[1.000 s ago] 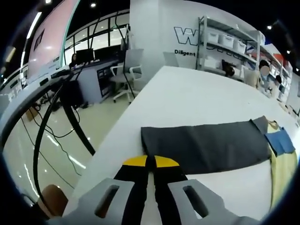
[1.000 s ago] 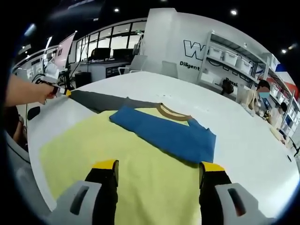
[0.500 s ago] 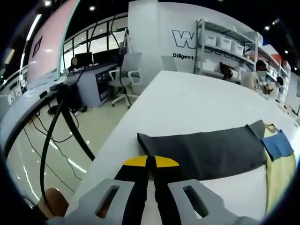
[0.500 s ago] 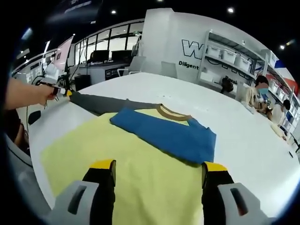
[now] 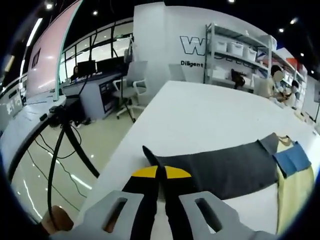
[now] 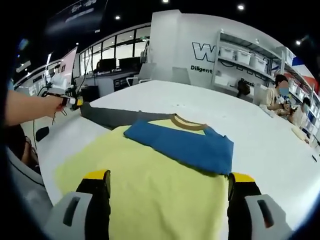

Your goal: Fold the garment on the visible template until the final outline fits inside the template.

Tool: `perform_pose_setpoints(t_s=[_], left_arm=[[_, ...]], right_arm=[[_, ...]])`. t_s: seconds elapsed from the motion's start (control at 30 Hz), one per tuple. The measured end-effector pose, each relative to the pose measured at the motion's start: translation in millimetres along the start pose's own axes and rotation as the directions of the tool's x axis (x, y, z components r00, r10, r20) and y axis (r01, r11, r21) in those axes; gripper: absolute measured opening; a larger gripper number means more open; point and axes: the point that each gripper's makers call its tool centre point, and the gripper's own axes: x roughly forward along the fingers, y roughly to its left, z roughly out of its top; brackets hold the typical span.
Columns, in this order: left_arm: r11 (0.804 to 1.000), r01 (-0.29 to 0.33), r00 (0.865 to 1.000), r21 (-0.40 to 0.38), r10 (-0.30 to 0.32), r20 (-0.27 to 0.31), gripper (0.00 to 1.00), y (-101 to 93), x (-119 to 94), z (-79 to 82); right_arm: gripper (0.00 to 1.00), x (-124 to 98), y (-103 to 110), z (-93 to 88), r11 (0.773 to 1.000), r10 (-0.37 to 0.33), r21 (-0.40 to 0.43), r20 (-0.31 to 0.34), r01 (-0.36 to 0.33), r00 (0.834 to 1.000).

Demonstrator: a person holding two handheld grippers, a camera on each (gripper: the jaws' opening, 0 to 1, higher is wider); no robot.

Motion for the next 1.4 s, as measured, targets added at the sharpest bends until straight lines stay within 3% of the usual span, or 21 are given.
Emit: perform_pose_setpoints(t_s=[0.33,0.9,1.4], left_arm=[[1.0,0.006,1.0,0.013,-0.006,0.019,0.0,-8.9,-7,11.1],[0.995,0.084,0.993,0.049,-0.088,0.083,0.0,-65.2,-15,48.0],[0.971,0.216,0.966,0.102,-0.228,0.126,0.0,-149.8,-18,73.1]], right_arm=[[0.99,-12,9,-17.4,1.0,0.019,0.008,-0.035,-0.018,0.999],[0.99,-12,9,-17.3,0.999,0.03,0.018,-0.03,-0.03,0.999],[0.98,-11,10,-17.8,0.999,0.036,0.016,-0.036,-0.036,0.999]])
